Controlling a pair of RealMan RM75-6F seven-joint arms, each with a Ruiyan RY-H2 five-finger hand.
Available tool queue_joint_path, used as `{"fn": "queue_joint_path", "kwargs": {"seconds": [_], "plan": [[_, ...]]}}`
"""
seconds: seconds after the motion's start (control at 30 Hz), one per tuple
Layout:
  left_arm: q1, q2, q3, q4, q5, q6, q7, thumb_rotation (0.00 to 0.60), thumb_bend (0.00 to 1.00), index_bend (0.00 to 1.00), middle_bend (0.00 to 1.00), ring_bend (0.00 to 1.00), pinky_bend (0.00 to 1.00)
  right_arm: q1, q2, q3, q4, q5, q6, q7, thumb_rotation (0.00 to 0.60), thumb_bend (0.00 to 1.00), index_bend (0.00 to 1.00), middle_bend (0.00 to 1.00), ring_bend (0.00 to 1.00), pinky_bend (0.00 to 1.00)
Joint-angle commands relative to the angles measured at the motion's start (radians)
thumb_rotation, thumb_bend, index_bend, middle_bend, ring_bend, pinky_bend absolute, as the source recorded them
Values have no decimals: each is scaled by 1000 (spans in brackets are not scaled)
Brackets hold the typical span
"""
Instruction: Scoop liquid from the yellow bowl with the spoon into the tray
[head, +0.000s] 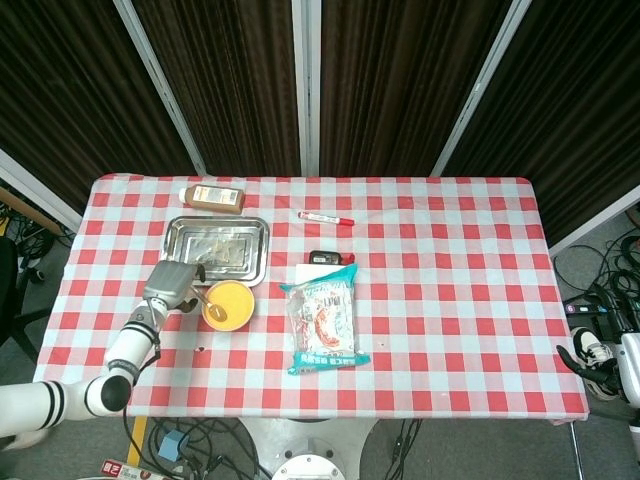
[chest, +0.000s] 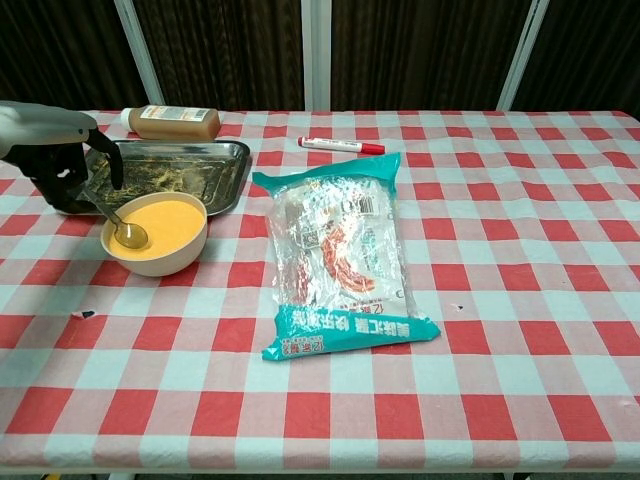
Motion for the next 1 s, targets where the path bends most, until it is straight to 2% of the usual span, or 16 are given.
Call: {"fn": "queue_joint_path", "kwargs": {"seconds": [0.03,0.23,0.37,0.57,0.83,1.0], "plan": [[40,6,20,19,145,36,-57,600,330,461,929,908,978,-1,3,1,-1,-1,2,0,439,175,43,216,39,162],[72,-22,36,129,344,21,-173,600,284,515,939,909,978,-3,5,0,-8,-2,6,-6,437,175,43,216,39,162],[71,-31,46,178,397,-17,-199,600,285,516,940,909,976,-5,5,-1,-10,-2,5,-8,439,175,43,216,39,162],[60,-35,54,205,403,-73,-186,600,295,516,938,909,968,-6,6,0,-12,1,5,-10,440,175,43,218,39,162],[61,-47,44,222,393,-88,-176,600,311,509,935,909,967,-7,4,-1,-12,4,2,-10,437,175,44,218,39,162],[55,-36,48,209,348,-117,-147,600,338,538,935,909,968,-9,5,-2,-14,5,2,-10,440,175,44,218,39,162]]}}
